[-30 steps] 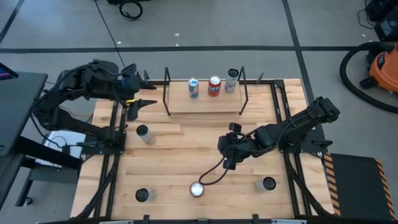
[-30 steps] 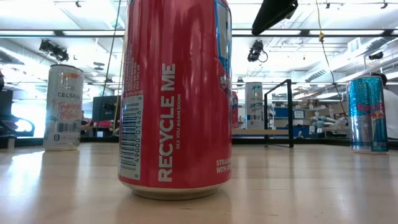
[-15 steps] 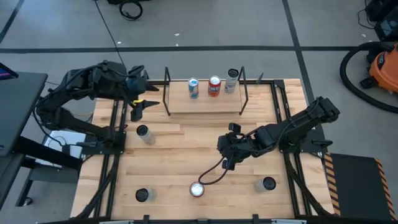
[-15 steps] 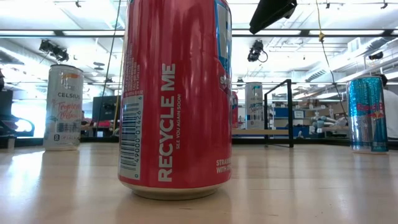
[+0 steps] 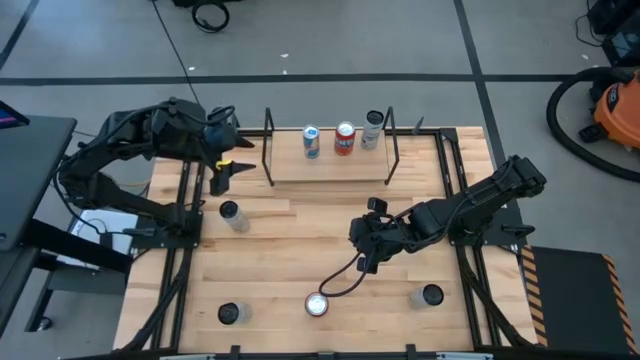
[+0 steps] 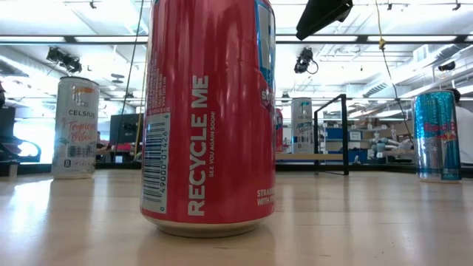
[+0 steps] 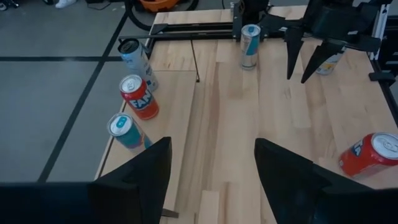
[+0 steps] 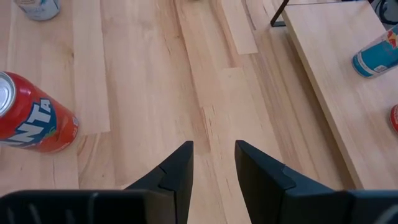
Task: Place canned beverage on shelf
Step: Put the top white yellow soda can on the shelf
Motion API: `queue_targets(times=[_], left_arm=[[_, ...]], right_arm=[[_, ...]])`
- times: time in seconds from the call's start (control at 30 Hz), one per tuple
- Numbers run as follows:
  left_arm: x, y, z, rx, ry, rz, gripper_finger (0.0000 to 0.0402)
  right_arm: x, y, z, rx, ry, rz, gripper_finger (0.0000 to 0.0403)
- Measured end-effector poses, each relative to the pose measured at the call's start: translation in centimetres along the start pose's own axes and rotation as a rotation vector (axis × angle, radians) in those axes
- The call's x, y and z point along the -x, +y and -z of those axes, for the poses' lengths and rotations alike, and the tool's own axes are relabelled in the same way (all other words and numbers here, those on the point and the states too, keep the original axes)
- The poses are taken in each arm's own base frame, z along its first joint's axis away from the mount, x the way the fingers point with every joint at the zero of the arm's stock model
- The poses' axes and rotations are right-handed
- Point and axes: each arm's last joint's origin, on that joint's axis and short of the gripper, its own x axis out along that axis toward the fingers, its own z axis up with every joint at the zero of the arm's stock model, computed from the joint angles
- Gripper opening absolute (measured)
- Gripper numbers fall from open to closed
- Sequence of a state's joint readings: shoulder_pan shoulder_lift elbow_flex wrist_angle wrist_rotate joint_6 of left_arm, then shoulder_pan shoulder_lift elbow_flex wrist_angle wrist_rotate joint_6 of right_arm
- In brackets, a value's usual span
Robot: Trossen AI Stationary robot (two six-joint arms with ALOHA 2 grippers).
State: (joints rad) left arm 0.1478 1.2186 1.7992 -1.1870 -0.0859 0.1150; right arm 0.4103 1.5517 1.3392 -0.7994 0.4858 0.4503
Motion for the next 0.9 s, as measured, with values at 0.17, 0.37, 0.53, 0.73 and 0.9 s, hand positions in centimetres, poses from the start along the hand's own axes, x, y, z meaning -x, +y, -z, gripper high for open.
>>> queue_targets(times=[0.17,0.37,0.53,0.73,0.9], left_arm=[[0.0,0.0,0.1,0.005,0.01,0.001,0.0276],[0.0,0.0,0.1,0.013,0.009,0.0,0.0335],[0.0,0.0,0.0,0.018,-0.004,-0.001,0.0346],[-0.2,0.1,-0.6,-0.013,-0.054,-0.012,0.0347],[-0.1,0.2,-1.5,-0.027,-0.14,-0.025,0.0347]], right_arm=[[0.0,0.0,0.0,0.0,0.0,0.0,0.0126],[0.0,0.0,0.0,-0.001,-0.001,-0.001,0.0126],[0.0,0.0,0.0,-0.001,-0.001,-0.001,0.0126],[0.0,0.0,0.0,-0.001,-0.001,-0.001,0.0126],[0.0,0.0,0.0,-0.002,-0.003,-0.002,0.0126]])
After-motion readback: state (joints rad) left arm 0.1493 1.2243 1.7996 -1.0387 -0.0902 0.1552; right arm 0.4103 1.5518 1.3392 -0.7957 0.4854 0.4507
